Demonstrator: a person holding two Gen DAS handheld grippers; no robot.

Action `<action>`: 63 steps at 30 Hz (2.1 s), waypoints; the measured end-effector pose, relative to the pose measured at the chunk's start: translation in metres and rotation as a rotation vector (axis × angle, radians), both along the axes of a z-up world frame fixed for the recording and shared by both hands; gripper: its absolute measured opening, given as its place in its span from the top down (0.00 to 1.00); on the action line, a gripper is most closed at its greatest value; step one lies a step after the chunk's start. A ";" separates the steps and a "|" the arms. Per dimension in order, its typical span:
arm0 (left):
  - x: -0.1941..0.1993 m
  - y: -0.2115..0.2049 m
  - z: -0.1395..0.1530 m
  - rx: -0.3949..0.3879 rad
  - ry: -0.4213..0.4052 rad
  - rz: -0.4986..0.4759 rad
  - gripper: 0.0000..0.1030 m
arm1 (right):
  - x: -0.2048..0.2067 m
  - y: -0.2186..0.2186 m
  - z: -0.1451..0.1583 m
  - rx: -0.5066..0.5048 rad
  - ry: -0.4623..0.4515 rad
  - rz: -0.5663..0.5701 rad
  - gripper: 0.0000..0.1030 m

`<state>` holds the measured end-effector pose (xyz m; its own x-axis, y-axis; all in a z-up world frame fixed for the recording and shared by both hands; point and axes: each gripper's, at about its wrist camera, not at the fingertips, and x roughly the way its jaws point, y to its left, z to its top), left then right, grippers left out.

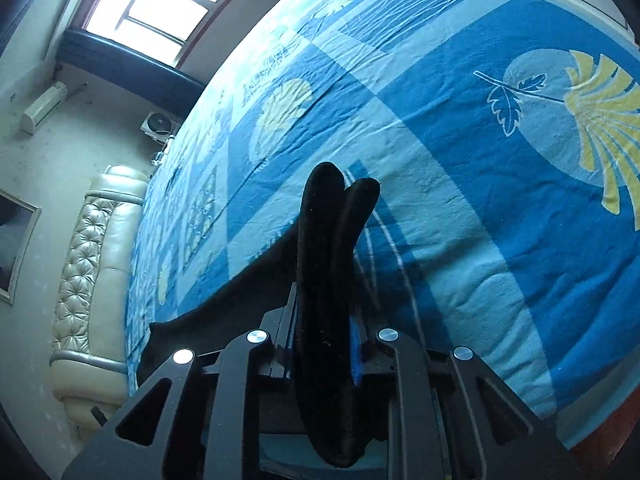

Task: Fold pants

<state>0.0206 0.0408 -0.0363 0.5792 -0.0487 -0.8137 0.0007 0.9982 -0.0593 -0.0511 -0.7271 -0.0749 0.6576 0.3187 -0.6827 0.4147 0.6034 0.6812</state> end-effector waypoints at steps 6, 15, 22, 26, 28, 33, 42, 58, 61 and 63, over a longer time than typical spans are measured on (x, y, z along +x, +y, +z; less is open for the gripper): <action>-0.004 0.013 0.002 -0.021 -0.007 0.001 0.02 | 0.011 0.028 0.041 -0.011 -0.046 0.011 0.80; -0.016 0.014 0.002 -0.052 -0.015 -0.038 0.02 | 0.039 0.097 0.099 -0.131 -0.072 0.075 0.81; -0.024 0.001 -0.001 -0.064 -0.009 -0.086 0.02 | 0.063 0.166 0.124 -0.192 -0.096 0.153 0.81; -0.027 -0.008 -0.001 -0.067 -0.013 -0.114 0.02 | 0.076 0.205 0.126 -0.216 -0.101 0.191 0.81; -0.029 -0.013 0.000 -0.065 -0.019 -0.134 0.02 | 0.083 0.224 0.126 -0.229 -0.101 0.214 0.81; -0.034 -0.021 0.000 -0.064 -0.023 -0.156 0.02 | 0.097 0.260 0.122 -0.226 -0.102 0.252 0.81; -0.042 -0.037 0.001 -0.057 -0.027 -0.209 0.02 | 0.119 0.323 0.108 -0.255 -0.083 0.316 0.81; -0.046 -0.043 0.003 -0.066 -0.032 -0.215 0.02 | 0.151 0.428 0.050 -0.357 0.028 0.427 0.81; -0.046 -0.043 0.003 -0.068 -0.030 -0.210 0.02 | 0.154 0.439 0.039 -0.342 0.046 0.436 0.81; -0.046 -0.043 0.003 -0.068 -0.029 -0.209 0.02 | 0.156 0.446 0.034 -0.345 0.059 0.437 0.81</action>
<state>-0.0256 -0.0019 -0.0334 0.5739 -0.2249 -0.7874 0.2103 0.9698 -0.1238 0.1052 -0.2813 -0.0413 0.4716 0.3052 -0.8274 0.1072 0.9114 0.3973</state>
